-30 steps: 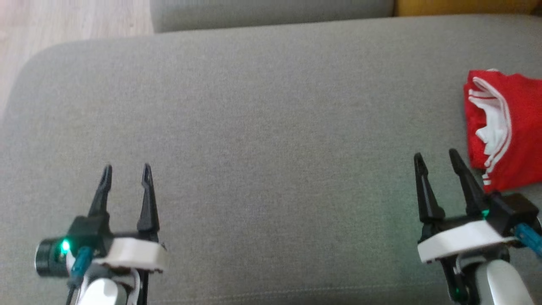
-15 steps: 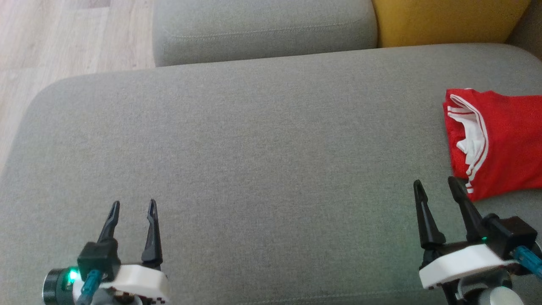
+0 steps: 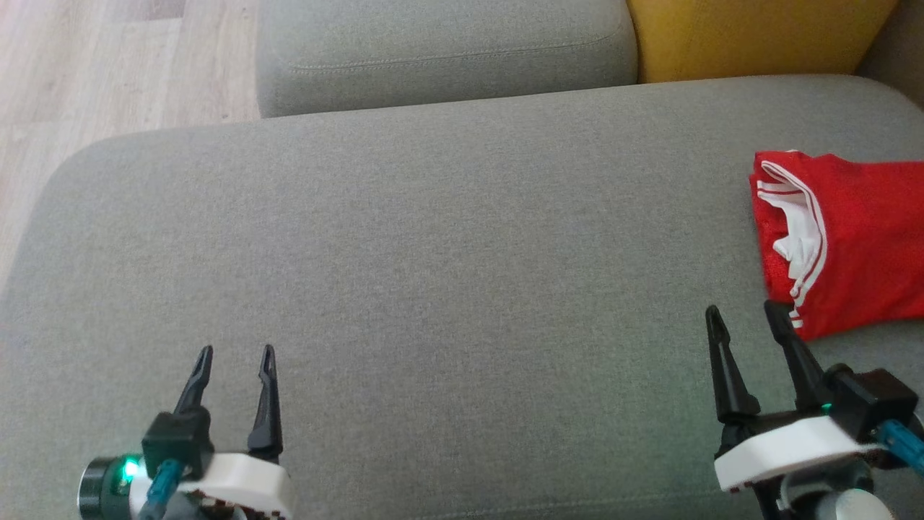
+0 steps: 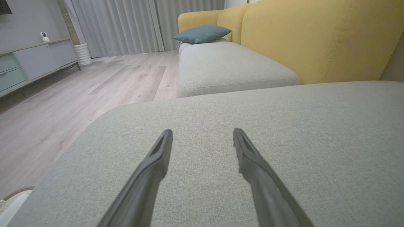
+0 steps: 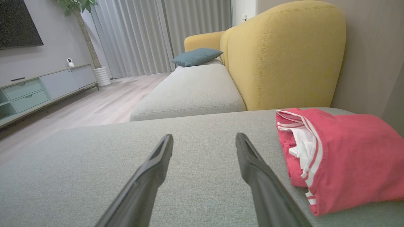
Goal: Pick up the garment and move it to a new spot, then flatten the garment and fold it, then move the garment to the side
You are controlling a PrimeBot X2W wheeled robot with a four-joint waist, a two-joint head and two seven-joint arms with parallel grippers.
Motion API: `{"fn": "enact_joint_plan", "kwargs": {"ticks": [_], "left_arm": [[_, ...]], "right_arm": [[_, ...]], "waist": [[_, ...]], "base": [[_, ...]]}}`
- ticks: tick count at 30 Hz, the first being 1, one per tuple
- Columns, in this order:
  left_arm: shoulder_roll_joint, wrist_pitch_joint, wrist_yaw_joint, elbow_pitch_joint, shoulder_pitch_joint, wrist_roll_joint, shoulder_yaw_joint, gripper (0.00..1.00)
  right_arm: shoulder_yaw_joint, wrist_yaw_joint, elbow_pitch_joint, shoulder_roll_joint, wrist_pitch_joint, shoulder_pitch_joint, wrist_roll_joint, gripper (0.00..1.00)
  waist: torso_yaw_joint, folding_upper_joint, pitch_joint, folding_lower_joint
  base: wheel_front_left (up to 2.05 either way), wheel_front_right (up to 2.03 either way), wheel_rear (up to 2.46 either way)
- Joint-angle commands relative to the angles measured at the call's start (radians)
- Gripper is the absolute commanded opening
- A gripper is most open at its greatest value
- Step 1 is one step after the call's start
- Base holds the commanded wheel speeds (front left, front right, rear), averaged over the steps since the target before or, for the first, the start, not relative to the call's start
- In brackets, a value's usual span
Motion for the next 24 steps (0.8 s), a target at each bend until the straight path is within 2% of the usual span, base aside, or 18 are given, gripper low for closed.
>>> {"fn": "enact_joint_plan", "kwargs": {"ticks": [1, 20, 21, 24], "left_arm": [[0.020, -0.002, 0.009, -0.037, -0.048, 0.009, 0.036, 1.00], [0.029, -0.005, 0.013, -0.047, -0.052, 0.003, 0.028, 1.00], [0.008, 0.000, 0.009, -0.014, -0.001, -0.002, -0.005, 0.00], [-0.008, 0.000, 0.008, 0.025, 0.008, -0.003, -0.009, 0.00]], "right_arm": [[0.020, 0.003, -0.042, -0.005, 0.000, -0.019, -0.009, 1.00], [0.020, 0.003, -0.041, -0.002, 0.000, -0.018, -0.007, 1.00], [-0.001, 0.000, 0.000, 0.002, 0.000, 0.000, 0.000, 0.00], [0.003, 0.000, 0.045, 0.002, 0.000, 0.004, 0.001, 0.00]], "waist": [[0.000, -0.0001, 0.001, 0.0001], [0.005, -0.0001, 0.003, 0.0001], [0.005, -0.0001, 0.003, 0.0001], [0.005, -0.0001, 0.003, 0.0001]], "base": [[0.00, 0.00, 0.00], [0.00, 0.00, 0.00], [0.00, 0.00, 0.00], [0.00, 0.00, 0.00]]}}
